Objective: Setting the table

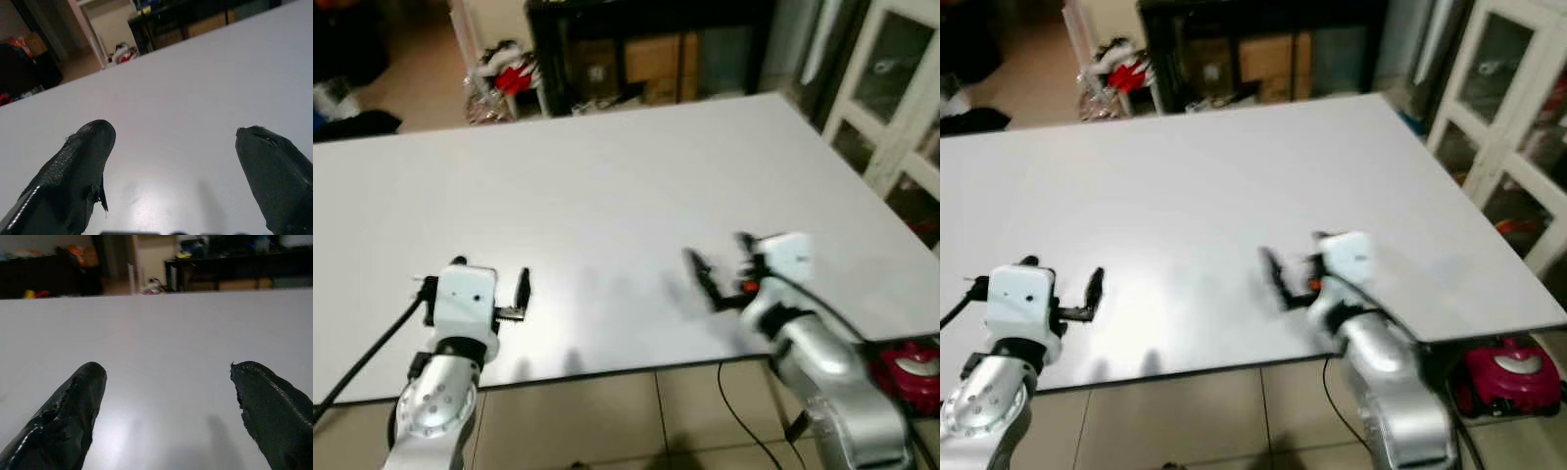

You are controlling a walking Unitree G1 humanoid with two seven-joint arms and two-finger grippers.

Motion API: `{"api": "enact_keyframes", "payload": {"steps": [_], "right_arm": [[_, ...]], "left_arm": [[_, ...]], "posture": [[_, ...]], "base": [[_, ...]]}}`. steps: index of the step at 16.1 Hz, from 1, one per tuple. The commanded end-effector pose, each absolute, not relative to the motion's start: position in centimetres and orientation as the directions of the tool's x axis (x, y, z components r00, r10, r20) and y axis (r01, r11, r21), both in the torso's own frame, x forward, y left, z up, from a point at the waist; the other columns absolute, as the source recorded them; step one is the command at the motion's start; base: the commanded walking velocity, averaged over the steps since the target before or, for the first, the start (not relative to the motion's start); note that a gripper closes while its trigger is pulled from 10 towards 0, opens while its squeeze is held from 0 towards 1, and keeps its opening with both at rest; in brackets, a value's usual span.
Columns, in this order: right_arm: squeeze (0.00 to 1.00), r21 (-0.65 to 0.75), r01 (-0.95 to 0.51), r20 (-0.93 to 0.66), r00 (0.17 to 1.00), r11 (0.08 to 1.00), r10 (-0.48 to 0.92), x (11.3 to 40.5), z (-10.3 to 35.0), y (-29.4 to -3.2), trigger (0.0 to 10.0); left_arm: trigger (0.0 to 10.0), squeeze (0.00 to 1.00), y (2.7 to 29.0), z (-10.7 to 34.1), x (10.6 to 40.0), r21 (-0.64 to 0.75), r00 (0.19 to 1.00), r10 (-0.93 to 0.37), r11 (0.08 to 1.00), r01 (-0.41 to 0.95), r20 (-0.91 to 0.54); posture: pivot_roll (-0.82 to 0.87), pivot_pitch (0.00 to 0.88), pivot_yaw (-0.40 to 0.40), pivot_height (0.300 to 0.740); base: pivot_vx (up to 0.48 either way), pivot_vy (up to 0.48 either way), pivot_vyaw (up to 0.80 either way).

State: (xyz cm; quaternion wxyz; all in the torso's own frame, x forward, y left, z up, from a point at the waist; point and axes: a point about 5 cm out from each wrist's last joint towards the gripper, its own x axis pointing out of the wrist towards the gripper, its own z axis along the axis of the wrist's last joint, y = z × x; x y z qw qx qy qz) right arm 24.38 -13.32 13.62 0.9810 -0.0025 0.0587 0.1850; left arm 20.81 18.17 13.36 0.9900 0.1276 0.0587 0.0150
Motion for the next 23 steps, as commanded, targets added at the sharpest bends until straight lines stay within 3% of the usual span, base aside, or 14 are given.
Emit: {"api": "enact_keyframes", "payload": {"steps": [1, 3, 8, 23], "right_arm": [[0.00, 0.011, -0.336, -0.148, 0.931, 0.942, 0.334, 24.25, 13.23, -14.24, 10.0], [0.00, 0.077, -0.341, -0.152, 0.925, 0.937, 0.349, 23.99, 13.01, -14.27, 10.0], [0.00, 0.055, -0.373, -0.145, 0.915, 0.926, 0.378, 24.13, 13.06, -14.10, 10.0], [0.00, 0.075, -0.428, -0.161, 0.886, 0.900, 0.435, 23.99, 12.67, -13.76, 10.0]], "left_arm": [[10.0, 0.00, 17.86, 13.47, 20.74, 0.254, 0.993, 0.033, 0.967, -0.003, -0.112], [10.0, 0.00, 17.83, 13.53, 20.74, 0.257, 0.993, 0.032, 0.966, -0.002, -0.110], [10.0, 0.00, 17.90, 13.48, 20.68, 0.260, 0.993, 0.032, 0.966, -0.001, -0.115], [10.0, 0.00, 18.02, 13.39, 19.81, 0.261, 0.990, 0.066, 0.965, -0.030, -0.128]], "posture": [[-0.12, 0.018, 0.096, 0.740], [-0.11, 0.013, 0.095, 0.740], [-0.11, 0.006, 0.093, 0.740], [-0.09, 0.000, 0.074, 0.740]], "base": [[0.000, 0.285, 0.00], [0.000, 0.281, 0.00], [0.000, 0.282, 0.10], [0.000, 0.271, 0.80]]}}
